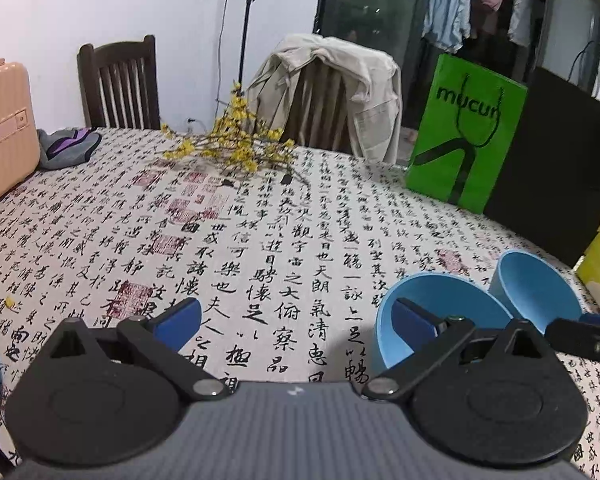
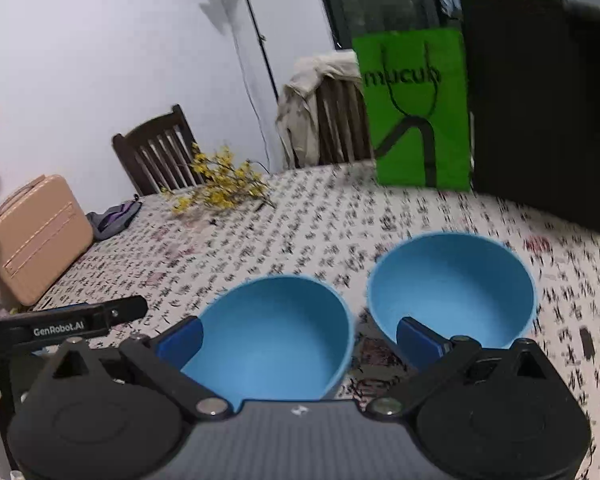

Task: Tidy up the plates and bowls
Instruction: 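Move both open grippers over the cream plate to another blue bowl's rim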

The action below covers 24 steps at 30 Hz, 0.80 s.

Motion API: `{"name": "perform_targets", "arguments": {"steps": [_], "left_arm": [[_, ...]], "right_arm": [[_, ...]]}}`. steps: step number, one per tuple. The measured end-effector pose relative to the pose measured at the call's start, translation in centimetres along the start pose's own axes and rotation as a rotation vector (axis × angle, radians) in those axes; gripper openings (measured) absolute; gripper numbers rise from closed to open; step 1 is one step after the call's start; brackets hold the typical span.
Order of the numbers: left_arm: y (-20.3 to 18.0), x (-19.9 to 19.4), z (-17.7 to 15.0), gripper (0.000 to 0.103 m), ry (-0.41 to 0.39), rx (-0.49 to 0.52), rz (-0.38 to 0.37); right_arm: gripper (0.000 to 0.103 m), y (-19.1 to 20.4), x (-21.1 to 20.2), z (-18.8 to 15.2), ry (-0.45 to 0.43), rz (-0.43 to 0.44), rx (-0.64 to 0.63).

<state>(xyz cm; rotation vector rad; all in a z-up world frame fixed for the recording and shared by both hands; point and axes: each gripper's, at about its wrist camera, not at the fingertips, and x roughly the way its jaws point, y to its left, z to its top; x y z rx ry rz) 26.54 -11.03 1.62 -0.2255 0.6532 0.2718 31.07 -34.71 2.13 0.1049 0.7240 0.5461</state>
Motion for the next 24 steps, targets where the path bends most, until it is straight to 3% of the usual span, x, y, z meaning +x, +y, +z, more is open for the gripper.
{"name": "perform_targets", "arguments": {"steps": [6,17,24], "left_arm": [[-1.1,0.6,-0.2,0.103,0.031,0.009,0.019],[-1.6,1.4,-0.9,0.103,0.079,-0.008,0.013],[-2.1,2.7,-1.1,0.103,0.120,-0.005,0.007]], "right_arm": [[0.103,-1.0,1.2,-0.3,0.081,0.030,0.046],[0.103,-1.2,2.5,-0.8,0.128,0.034,0.048],[0.096,-1.2,3.1,-1.1,0.148,0.037,0.048]]}}
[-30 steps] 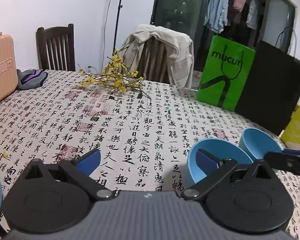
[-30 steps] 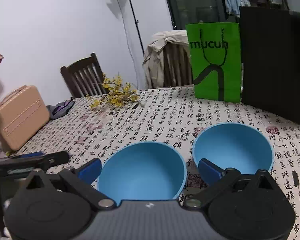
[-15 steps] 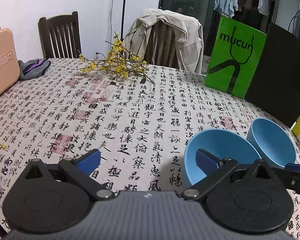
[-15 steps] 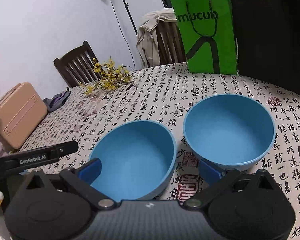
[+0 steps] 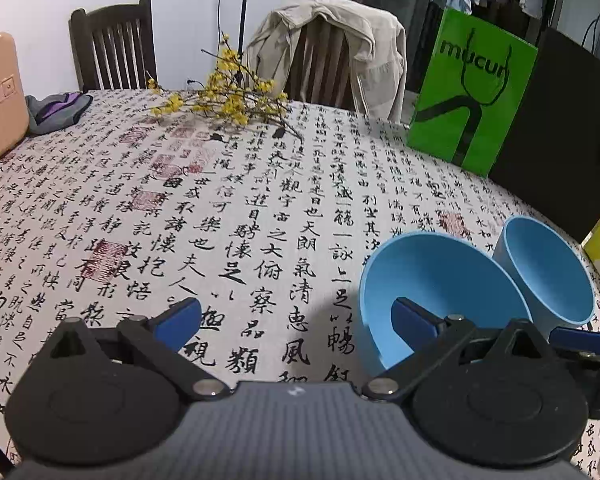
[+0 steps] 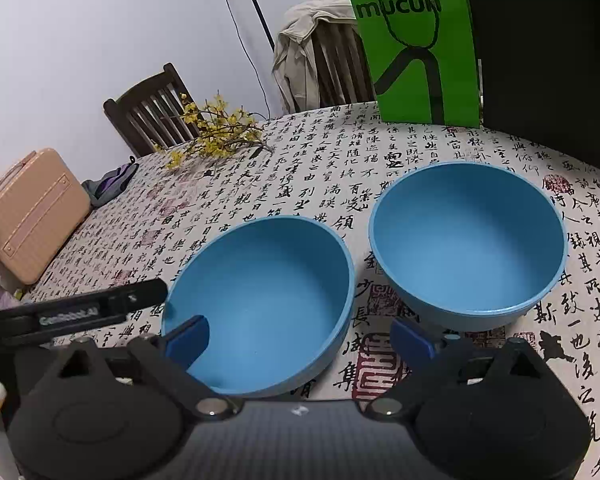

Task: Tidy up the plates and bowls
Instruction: 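Move both open grippers over the cream plate to another blue bowl's rim, then close the left gripper on the bowl rim while the right gripper closes too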

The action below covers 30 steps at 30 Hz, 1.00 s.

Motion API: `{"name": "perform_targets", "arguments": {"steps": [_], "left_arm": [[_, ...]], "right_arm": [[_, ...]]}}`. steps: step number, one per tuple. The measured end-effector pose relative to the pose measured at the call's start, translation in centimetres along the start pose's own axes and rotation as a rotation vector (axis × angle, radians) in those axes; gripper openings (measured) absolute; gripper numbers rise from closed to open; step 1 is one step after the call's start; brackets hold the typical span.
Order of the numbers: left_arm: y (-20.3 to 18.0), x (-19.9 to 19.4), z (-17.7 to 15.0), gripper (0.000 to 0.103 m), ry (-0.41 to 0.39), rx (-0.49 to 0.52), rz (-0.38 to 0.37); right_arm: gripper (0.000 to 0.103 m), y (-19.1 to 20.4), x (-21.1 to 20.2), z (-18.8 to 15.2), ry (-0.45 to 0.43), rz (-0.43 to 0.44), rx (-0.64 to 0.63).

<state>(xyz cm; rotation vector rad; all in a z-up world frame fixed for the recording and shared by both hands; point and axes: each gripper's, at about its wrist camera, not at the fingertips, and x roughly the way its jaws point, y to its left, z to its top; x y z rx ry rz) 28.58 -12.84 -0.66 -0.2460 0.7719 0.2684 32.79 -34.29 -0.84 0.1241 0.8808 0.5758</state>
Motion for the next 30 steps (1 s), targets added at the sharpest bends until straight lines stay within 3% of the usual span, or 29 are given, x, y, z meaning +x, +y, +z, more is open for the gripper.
{"name": "perform_targets", "arguments": {"steps": [8,10,13,21,30], "left_arm": [[-1.0,1.0,-0.2,0.103,0.011,0.019,-0.022],[-1.3,1.2,-0.2,0.102,0.011,0.026,-0.027],[-1.6,1.4,0.0,0.100,0.000,0.040,-0.024],[-2.5,2.6,0.1,0.087,0.012,0.051,-0.036],[-3.0,3.5,0.1,0.072,0.035,0.058,-0.046]], "right_arm": [[0.083,-0.1,0.5,-0.1,0.004,-0.014,0.008],[0.075,0.0,0.7,-0.2,-0.002,-0.027,0.008],[0.072,-0.1,1.0,-0.3,-0.015,-0.019,0.019],[0.064,-0.1,2.8,-0.5,0.008,-0.054,0.018],[0.051,0.1,3.8,-0.9,-0.033,-0.083,-0.008]]}}
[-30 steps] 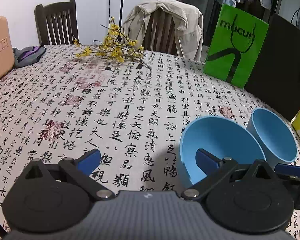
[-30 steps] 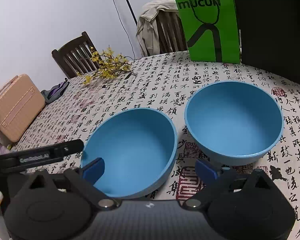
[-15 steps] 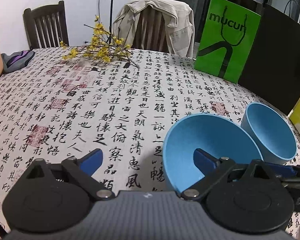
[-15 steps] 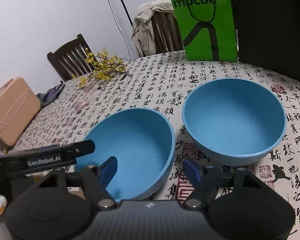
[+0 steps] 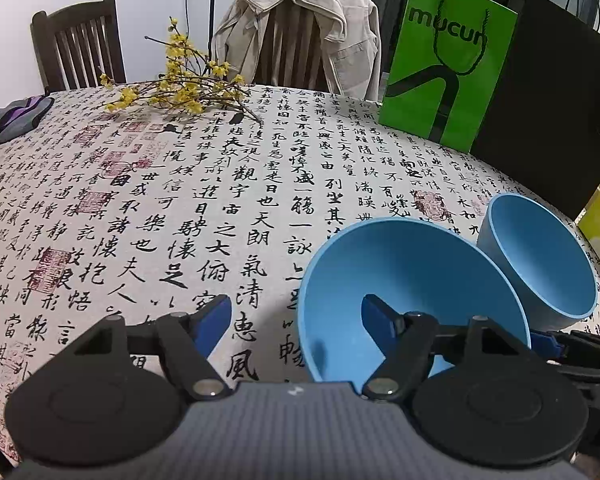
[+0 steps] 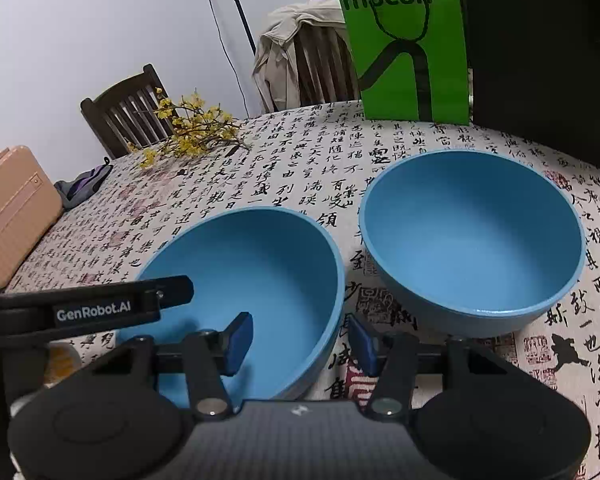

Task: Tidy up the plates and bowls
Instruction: 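Close the left gripper on the bowl rim while the right gripper closes too, then lift the gripped blue bowl off the table with both grippers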

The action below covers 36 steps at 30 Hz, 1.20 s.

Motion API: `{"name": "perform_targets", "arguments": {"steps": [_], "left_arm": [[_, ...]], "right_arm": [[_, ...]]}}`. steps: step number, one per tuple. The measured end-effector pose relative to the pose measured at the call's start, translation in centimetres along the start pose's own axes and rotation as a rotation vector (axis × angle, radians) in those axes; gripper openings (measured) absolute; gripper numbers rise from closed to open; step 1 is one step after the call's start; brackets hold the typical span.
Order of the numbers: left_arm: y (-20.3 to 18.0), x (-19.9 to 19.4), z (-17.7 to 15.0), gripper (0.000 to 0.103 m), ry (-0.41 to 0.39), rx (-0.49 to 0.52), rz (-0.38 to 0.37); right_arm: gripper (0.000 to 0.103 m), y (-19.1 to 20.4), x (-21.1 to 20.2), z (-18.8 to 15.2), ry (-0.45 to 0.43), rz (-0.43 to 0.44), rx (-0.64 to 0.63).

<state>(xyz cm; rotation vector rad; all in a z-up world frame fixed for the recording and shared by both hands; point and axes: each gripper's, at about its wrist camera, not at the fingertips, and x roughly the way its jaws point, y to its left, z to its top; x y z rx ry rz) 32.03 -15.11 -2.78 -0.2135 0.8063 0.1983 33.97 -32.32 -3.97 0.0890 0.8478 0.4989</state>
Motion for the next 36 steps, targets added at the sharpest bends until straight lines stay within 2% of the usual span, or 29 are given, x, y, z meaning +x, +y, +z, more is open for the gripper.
{"name": "perform_targets", "arguments": {"steps": [6,8,13,15,17,21,24,30,36], "left_arm": [[-0.2,0.7,0.0,0.051,0.033,0.004,-0.023],[-0.2,0.9,-0.1,0.048,0.039,0.001,-0.027],[-0.1,1.5,-0.2,0.032,0.055,-0.002,-0.037],[-0.2,1.6,-0.3,0.023,0.061,0.005,-0.042],[-0.2,1.8,-0.3,0.019,0.061,0.010,-0.045],[-0.1,2.2,-0.4,0.015,0.066,0.010,-0.040],[-0.1,2.3,-0.5,0.014,0.069,0.012,-0.043],[0.0,1.9,-0.5,0.014,0.049,0.017,-0.045],[0.3,1.6,-0.4,0.014,0.034,0.008,-0.049]], "right_arm": [[0.049,-0.2,1.6,-0.3,0.020,-0.033,0.019],[0.046,0.0,1.9,-0.4,0.026,-0.043,0.016],[0.033,0.2,2.5,-0.6,0.040,-0.032,0.015],[0.031,0.3,2.6,-0.7,0.039,-0.036,0.015],[0.028,0.2,2.7,-0.7,0.033,-0.040,0.017],[0.027,0.0,2.9,-0.7,0.034,-0.033,0.022],[0.025,-0.1,3.0,-0.7,0.035,-0.037,0.020],[0.015,-0.6,3.1,-0.7,0.033,-0.034,0.044],[0.013,-0.7,2.8,-0.7,0.017,-0.015,0.052]]}}
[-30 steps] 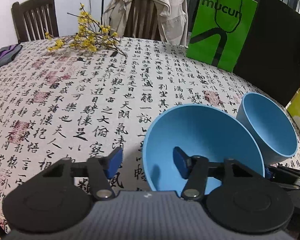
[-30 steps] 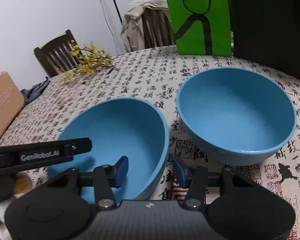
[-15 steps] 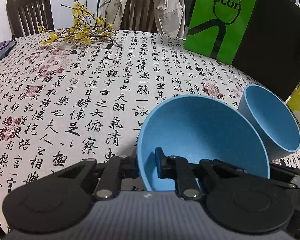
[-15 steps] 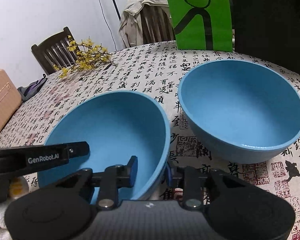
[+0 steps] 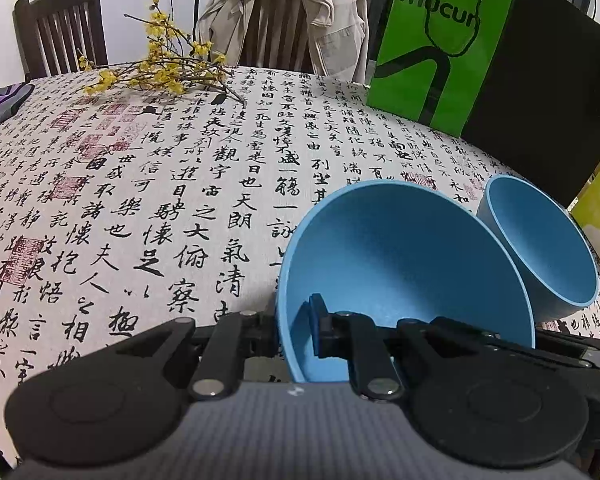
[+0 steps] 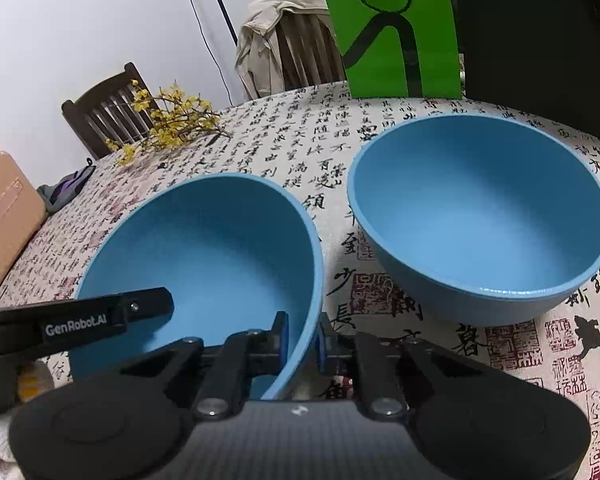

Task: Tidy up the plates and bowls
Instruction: 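Lift the gripped blue bowl off the table with both grippers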

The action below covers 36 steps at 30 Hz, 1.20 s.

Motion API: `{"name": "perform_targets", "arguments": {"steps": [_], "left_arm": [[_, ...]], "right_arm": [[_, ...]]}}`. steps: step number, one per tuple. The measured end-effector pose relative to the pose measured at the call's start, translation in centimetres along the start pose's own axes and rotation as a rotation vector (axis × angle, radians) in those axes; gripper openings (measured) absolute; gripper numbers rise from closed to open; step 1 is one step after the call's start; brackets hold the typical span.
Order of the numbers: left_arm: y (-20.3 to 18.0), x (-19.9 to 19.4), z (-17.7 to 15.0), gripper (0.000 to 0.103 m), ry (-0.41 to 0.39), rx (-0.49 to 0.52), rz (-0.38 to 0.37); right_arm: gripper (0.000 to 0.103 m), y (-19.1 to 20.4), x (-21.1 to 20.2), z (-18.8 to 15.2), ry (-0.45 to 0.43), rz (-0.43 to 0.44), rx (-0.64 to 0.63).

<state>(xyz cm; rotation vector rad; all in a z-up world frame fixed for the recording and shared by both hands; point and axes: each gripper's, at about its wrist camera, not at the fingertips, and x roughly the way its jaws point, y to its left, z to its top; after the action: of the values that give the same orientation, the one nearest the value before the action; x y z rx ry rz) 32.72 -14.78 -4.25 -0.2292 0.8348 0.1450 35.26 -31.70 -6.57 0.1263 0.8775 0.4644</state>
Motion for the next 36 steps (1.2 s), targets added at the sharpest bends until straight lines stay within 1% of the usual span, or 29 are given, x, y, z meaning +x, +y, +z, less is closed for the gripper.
{"name": "perform_targets", "arguments": {"steps": [5,17,26,36], "left_arm": [[0.2,-0.6,0.0,0.015,-0.019,-0.004,-0.008],[0.6,-2.3,-0.3,0.014,-0.067,-0.013,-0.035],[0.7,-3.4,-0.4,0.014,-0.101,-0.008,-0.036],[1.1,-3.8,-0.3,0.014,-0.105,-0.022,-0.064]], "right_arm": [[0.012,0.3,-0.5,-0.1,-0.029,0.013,-0.008],[0.012,0.7,-1.5,-0.3,-0.066,0.043,-0.028],[0.012,1.1,-2.4,-0.6,-0.093,0.070,-0.043],[0.012,1.1,-3.0,-0.3,-0.098,0.081,-0.033]]}}
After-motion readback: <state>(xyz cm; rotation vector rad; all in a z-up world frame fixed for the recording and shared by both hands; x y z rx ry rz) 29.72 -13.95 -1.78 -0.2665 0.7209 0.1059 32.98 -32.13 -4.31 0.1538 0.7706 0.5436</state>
